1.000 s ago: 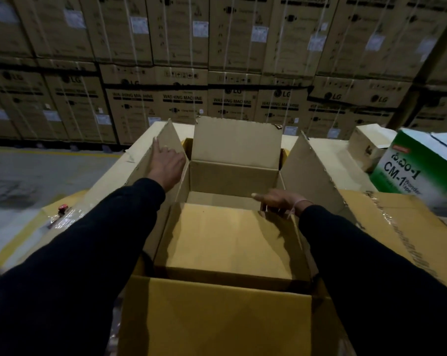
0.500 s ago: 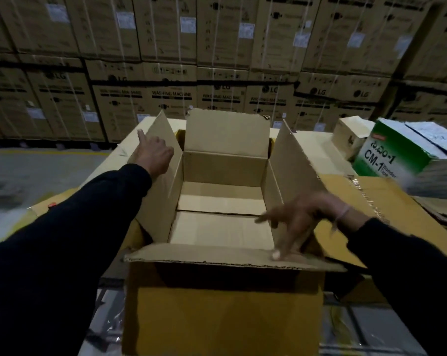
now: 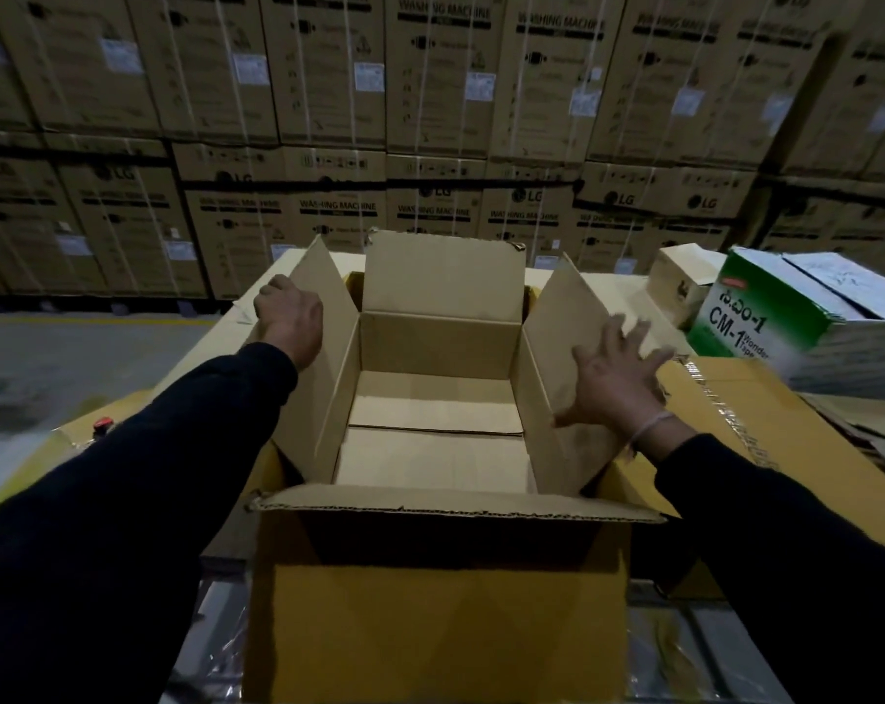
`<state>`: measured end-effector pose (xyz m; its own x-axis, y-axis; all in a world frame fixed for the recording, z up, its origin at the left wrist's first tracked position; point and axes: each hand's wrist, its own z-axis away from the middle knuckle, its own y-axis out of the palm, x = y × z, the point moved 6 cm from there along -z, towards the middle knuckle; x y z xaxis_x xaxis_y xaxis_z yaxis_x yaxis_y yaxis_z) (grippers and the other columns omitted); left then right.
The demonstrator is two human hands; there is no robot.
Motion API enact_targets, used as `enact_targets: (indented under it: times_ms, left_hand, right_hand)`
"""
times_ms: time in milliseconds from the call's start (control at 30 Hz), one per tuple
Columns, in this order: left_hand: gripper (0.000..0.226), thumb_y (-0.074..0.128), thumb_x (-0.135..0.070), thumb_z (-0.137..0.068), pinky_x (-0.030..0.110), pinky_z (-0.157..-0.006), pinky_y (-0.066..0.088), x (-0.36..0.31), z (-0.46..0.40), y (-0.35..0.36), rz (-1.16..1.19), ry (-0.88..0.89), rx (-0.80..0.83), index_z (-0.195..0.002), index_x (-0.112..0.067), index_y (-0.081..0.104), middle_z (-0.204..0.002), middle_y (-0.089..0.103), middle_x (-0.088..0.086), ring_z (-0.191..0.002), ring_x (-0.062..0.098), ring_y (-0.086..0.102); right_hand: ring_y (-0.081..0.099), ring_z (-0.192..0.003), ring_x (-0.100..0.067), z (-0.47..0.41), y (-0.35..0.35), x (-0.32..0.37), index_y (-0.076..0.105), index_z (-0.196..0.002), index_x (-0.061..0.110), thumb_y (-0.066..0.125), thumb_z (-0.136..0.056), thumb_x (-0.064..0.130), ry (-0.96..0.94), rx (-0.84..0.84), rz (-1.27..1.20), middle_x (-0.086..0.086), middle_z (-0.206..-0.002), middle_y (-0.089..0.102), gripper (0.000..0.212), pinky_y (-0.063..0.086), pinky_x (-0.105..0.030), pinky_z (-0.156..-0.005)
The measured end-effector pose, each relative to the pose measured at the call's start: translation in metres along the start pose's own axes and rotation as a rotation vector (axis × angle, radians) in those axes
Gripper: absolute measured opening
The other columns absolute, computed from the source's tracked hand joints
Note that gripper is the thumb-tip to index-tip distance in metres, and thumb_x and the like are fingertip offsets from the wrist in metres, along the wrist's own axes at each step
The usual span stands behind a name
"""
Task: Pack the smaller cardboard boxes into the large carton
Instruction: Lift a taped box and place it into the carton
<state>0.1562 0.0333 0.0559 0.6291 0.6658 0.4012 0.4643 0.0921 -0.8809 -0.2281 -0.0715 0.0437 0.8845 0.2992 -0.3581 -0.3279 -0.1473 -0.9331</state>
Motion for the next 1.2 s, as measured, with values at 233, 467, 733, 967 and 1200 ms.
enact_targets:
  times_ms: [233,467,733,967,1200]
  left_hand:
    - [0.036,0.06,-0.027,-0.098,0.037,-0.081,0.052,0.004,0.004,-0.002,0.027,0.017,-0.047,-0.128,-0.007,0.057,-0.125,0.049,0.019,-0.103,0.03,0.06]
    - [0.036,0.054,-0.03,-0.098,0.037,-0.08,0.048,0.002,0.004,0.002,0.015,0.022,-0.036,-0.127,-0.008,0.057,-0.125,0.05,0.02,-0.103,0.03,0.057]
    - [0.057,0.039,-0.033,-0.102,0.067,-0.118,0.02,-0.028,0.014,-0.016,-0.118,0.149,-0.114,-0.153,-0.01,0.036,-0.163,0.009,0.032,-0.149,0.051,0.015]
    - [0.061,0.037,-0.042,-0.102,0.073,-0.117,0.002,-0.038,0.032,-0.025,-0.192,0.196,-0.132,-0.157,-0.015,0.032,-0.165,0.007,0.03,-0.152,0.051,0.006]
    - [0.054,0.038,-0.039,-0.101,0.075,-0.116,0.003,-0.008,0.026,0.013,-0.156,0.111,-0.023,-0.151,-0.02,0.044,-0.166,0.005,0.027,-0.151,0.053,0.003]
  right_hand:
    - [0.033,-0.136,-0.044,0.007,0.0,-0.006,0.052,-0.145,0.021,0.077,-0.077,0.067,0.069,-0.031,0.043,-0.028,-0.162,0.005,0.087,0.038,-0.048,-0.109]
    - [0.025,-0.144,-0.052,0.007,-0.003,-0.003,0.051,-0.148,0.017,0.072,-0.083,0.065,0.069,-0.047,0.052,-0.032,-0.163,0.003,0.084,0.033,-0.056,-0.115]
    - [-0.012,-0.153,-0.057,-0.016,-0.013,0.026,0.048,-0.154,0.018,0.055,-0.089,0.061,0.005,-0.161,0.188,-0.027,-0.171,-0.002,0.078,-0.007,-0.08,-0.113]
    - [-0.013,-0.154,-0.056,-0.018,-0.013,0.038,0.045,-0.157,0.022,0.05,-0.088,0.067,-0.01,-0.16,0.283,-0.024,-0.172,-0.002,0.082,-0.016,-0.078,-0.111]
    - [-0.008,-0.155,-0.054,-0.018,0.003,0.015,0.048,-0.155,0.016,0.048,-0.094,0.05,0.1,-0.048,0.238,-0.023,-0.171,0.004,0.069,-0.008,-0.077,-0.116]
